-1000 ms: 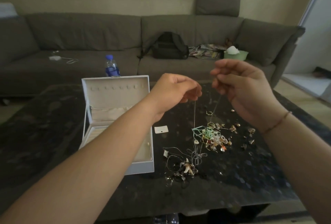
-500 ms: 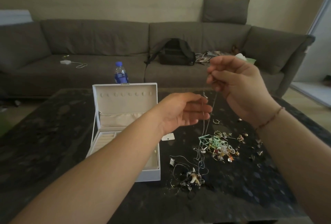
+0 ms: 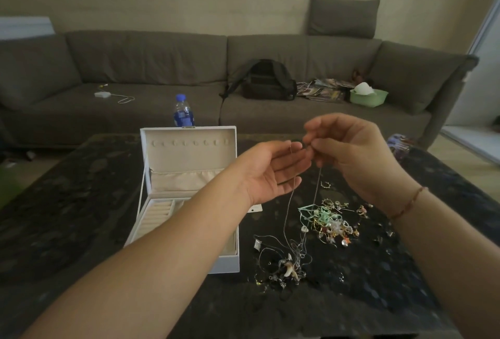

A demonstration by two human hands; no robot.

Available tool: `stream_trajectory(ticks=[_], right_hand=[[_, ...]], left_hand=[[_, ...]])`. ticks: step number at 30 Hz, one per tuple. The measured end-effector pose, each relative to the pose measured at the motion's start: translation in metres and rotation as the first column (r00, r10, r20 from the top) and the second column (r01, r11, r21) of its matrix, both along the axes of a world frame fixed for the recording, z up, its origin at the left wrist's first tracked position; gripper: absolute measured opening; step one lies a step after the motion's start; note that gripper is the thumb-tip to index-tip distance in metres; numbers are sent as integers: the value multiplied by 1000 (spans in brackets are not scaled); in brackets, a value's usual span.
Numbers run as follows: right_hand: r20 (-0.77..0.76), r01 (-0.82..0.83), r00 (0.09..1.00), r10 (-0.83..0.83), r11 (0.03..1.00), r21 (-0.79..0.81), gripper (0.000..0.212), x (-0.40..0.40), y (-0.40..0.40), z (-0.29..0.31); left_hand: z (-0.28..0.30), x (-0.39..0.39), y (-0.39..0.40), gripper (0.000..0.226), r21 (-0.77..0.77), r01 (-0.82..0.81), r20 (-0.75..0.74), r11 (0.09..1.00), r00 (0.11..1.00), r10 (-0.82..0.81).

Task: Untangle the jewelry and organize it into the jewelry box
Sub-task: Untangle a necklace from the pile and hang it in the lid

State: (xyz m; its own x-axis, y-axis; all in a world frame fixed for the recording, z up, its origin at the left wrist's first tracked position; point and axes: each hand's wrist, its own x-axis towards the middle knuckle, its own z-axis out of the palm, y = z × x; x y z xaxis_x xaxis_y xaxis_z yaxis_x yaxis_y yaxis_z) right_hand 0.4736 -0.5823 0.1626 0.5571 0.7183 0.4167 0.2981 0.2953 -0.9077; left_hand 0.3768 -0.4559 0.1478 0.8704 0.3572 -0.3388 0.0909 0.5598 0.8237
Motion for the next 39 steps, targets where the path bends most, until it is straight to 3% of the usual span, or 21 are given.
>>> stream_trajectory(ticks=[6, 10, 13, 15, 17, 19, 21, 24, 26, 31, 36, 39], right_hand=[[-5, 14, 1000, -14, 1000, -22, 32, 2, -4, -7], [64, 38, 997, -34, 997, -65, 33, -1, -9, -14], [114, 187, 977, -178, 979, -78, 39, -6, -11, -22], [126, 291, 952, -280, 954, -78, 50, -5, -10, -25], [157, 293, 950, -272, 947, -130, 49, -5, -6, -22], [181, 218, 966, -184, 956, -196, 32, -6, -1, -20], [158, 131, 983, -98, 968, -214, 20, -11, 5, -21], [39, 16, 999, -9, 986, -168, 11, -19, 12, -26], [49, 18, 999, -9, 983, -182, 8, -21, 15, -32], [-52, -37, 998, 25, 970, -240, 26, -24, 7, -62], [17, -105, 992, 121, 915, -390, 28, -26, -10, -95], [-213, -267, 955, 205, 908, -324, 25, -30, -18, -106]], left_hand=[[4, 5, -5, 22, 10, 25, -24, 1000, 999, -25], [9, 11, -5, 19, -1, -78, 21, 997, 997, 78], [21, 11, -8, 20, 133, -115, 108, 984, 989, 101], [29, 11, -12, 20, 385, -164, 205, 908, 975, 89], [38, 11, -17, 20, 611, -236, 309, 756, 950, 46], [46, 13, -18, 20, 709, -287, 374, 644, 927, 2], [54, 12, -16, 19, 744, -309, 398, 592, 917, -21], [61, 10, -12, 18, 716, -300, 417, 631, 908, -42], [65, 9, -8, 17, 650, -310, 436, 694, 900, -6], [77, 9, 21, 12, 315, -453, 504, 834, 825, 258], [73, 2, 61, 13, 187, -673, 496, 715, 693, 523], [64, -1, 78, 19, 230, -738, 491, 634, 651, 579]])
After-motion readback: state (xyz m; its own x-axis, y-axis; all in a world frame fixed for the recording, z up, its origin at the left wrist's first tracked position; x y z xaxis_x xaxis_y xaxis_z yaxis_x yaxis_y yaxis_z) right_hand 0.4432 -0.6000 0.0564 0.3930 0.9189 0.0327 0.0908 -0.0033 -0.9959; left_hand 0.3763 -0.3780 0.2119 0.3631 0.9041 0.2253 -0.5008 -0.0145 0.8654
